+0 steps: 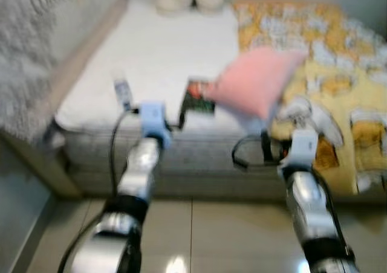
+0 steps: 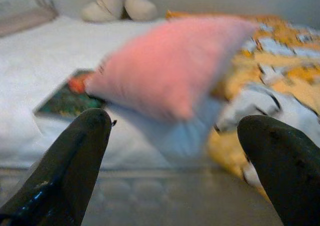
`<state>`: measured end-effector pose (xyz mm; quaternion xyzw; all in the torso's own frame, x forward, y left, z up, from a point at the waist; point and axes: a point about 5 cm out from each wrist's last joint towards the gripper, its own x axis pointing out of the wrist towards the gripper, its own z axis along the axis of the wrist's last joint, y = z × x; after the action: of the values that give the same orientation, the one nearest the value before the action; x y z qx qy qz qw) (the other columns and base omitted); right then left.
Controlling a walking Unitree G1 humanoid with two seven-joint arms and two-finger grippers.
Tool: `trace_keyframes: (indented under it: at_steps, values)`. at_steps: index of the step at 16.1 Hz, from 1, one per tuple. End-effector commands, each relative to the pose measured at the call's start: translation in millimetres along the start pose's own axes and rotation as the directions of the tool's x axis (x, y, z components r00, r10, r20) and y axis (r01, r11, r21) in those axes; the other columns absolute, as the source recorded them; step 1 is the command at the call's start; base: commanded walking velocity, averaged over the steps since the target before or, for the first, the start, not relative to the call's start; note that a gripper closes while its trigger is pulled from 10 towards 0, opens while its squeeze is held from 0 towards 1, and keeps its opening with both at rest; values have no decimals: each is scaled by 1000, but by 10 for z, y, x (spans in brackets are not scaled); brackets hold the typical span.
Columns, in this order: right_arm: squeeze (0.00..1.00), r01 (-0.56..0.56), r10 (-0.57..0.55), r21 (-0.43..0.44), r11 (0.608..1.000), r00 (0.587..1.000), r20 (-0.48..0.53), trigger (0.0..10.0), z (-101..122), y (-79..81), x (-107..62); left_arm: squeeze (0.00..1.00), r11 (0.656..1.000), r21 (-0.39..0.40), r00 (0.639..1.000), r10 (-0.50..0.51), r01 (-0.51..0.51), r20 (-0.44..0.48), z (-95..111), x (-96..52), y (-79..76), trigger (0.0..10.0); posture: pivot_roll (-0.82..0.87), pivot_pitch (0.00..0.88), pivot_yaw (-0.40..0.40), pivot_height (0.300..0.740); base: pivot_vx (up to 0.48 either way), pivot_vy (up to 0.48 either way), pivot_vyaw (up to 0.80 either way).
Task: Clean up the room
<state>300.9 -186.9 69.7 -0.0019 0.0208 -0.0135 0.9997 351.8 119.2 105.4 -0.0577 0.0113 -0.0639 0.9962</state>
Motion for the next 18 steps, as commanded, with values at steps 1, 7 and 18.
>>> trace_keyframes:
  at_steps: [1, 7, 18]
  values:
    - [0, -25, 26, 8, 1000, 1000, -13, 10000, -18, 86, -5, 0, 999, -16, 999, 52, -52, -11, -56, -47, 138, 10000, -106, 0, -1, 740, 442, 0, 0]
    - [0, -57, 57, -5, 998, 998, -34, 10000, -60, 113, -66, 0, 997, -20, 997, 75, -75, 7, 32, 27, 126, 10000, -110, 0, -11, 740, 443, 0, 0]
    - [0, -119, 120, 11, 993, 992, -41, 10000, -71, 252, -80, 0, 994, -6, 994, 110, -110, 8, 111, 74, 254, 10000, -55, 0, -29, 740, 307, 178, 160]
